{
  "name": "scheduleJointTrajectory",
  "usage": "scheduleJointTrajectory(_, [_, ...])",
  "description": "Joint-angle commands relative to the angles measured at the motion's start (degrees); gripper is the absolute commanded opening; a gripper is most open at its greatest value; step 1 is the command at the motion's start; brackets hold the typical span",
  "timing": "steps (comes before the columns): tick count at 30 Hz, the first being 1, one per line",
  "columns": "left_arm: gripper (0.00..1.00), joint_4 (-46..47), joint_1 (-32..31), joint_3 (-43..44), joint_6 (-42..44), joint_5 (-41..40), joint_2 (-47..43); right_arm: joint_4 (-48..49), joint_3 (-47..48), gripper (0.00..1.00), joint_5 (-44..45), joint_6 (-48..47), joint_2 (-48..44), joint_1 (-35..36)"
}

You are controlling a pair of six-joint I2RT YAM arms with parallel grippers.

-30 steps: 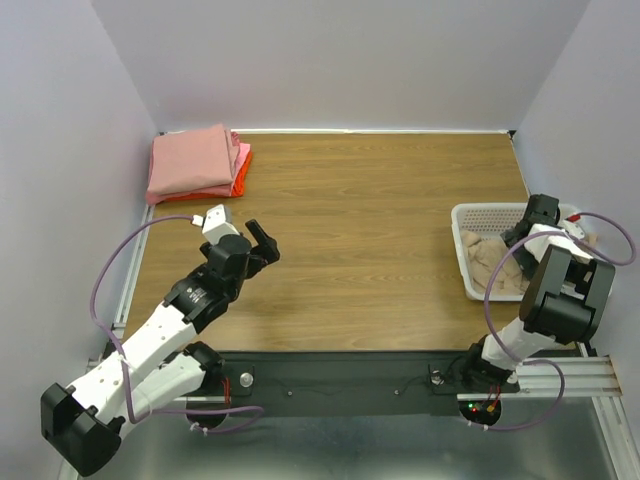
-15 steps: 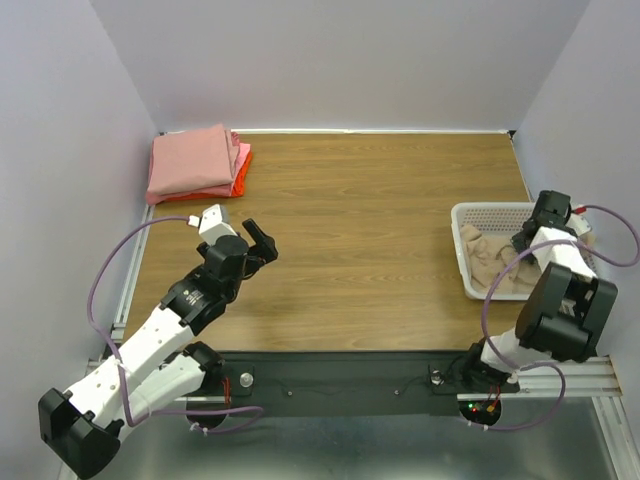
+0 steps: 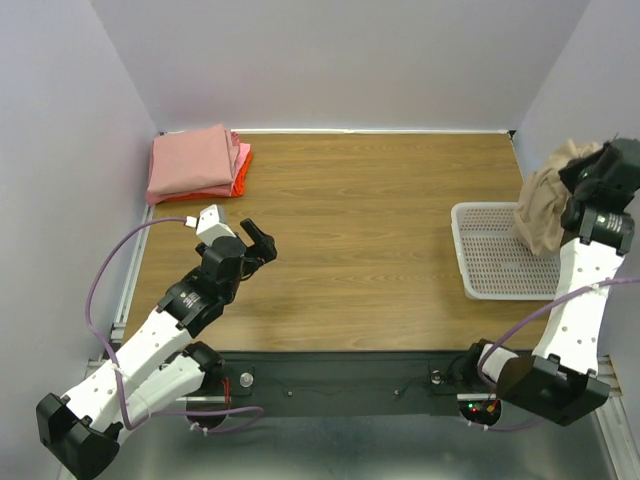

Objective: Fold and stack the t-shirts
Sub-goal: Move the tshirt to the center of the board

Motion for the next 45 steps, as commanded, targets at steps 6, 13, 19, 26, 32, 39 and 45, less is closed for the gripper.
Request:
scheduleJointTrajectory(6, [0.98,2.7,-0.2,0.0,0.1,0.1,-1.8,0.9,25.7,0.00,-32.7,-3.0,11.9,5.3])
scheduleJointTrajectory(13, [0.98,0.5,-0.2,0.2,-2.5,-0.7,-3.1,-2.1,37.6,0.00,-39.3,-9.9,24.0,29.6])
scheduleJointTrajectory(19, [0.98,-2.1,-0.2,1.3,-5.4,-0.9,-4.4,-3.1,41.5,0.01,-50.4,-13.2,28.9,35.8])
scheduleJointTrajectory(26, [0.98,-6.3,-0.2,2.3,-9.4,-2.8,-4.7,-2.9,18.0,0.47,-33.2,-18.6,24.1,35.9])
scheduleJointTrajectory(32, [0.98,-11.7,-0.2,3.0,-13.0,-5.9,-2.9,-2.8,5.2,0.88,-14.7,-18.6,22.7,35.8])
scheduleJointTrajectory(39, [0.98,-11.7,0.1,1.7,-17.4,-7.9,2.4,1.2,-4.7,1.00,-19.7,-15.3,16.1,38.3])
scheduleJointTrajectory(45, [0.98,-2.6,5.7,2.9,-9.8,-2.0,12.0,2.4,-16.1,1.00,-10.3,-8.0,9.4,46.7])
